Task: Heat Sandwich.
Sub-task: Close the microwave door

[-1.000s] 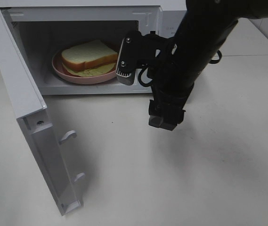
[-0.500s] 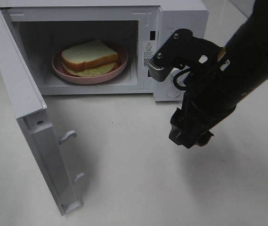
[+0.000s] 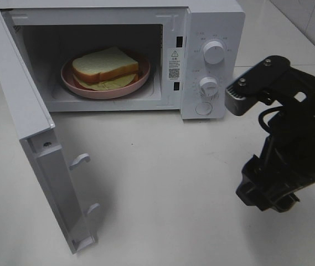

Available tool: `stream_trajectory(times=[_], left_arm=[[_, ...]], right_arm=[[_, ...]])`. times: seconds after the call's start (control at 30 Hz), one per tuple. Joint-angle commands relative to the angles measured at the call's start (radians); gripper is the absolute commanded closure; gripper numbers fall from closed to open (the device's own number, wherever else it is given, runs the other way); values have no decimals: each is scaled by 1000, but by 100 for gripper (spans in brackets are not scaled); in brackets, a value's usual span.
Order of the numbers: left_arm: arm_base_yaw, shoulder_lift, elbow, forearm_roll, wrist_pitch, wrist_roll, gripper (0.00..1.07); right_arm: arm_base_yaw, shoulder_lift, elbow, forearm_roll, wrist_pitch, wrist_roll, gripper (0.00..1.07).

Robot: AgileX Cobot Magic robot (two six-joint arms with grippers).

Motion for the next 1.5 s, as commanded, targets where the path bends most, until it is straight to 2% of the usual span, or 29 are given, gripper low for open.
stream_trajectory(times=[0.03,0.23,0.5,0.93,1.03,1.07,1.2,1.43,1.5], left_arm=[[0,-25,2,0,-12,2,3],[0,-25,2,0,-12,2,3],[0,-25,2,0,-12,2,3],[0,-25,2,0,-12,2,3],[0,-25,2,0,-12,2,3],[0,-25,2,0,-12,2,3],[0,-25,2,0,-12,2,3],[0,-25,2,0,-12,2,3],[0,-25,2,0,-12,2,3]], right_arm=[[0,-50,11,6,83,17,31],[0,-105,11,5,222,19,31],[0,-170,12,6,308,23,31],[-23,-456,13,0,365,96,31],[-127,-548,25,0,365,94,31],[-127,-548,25,0,365,94,31],[-245,-688,89,-10,367,83,31],[-352,-856,174,-9,361,119,31],[-410,-928,193,-10,348,125,31]])
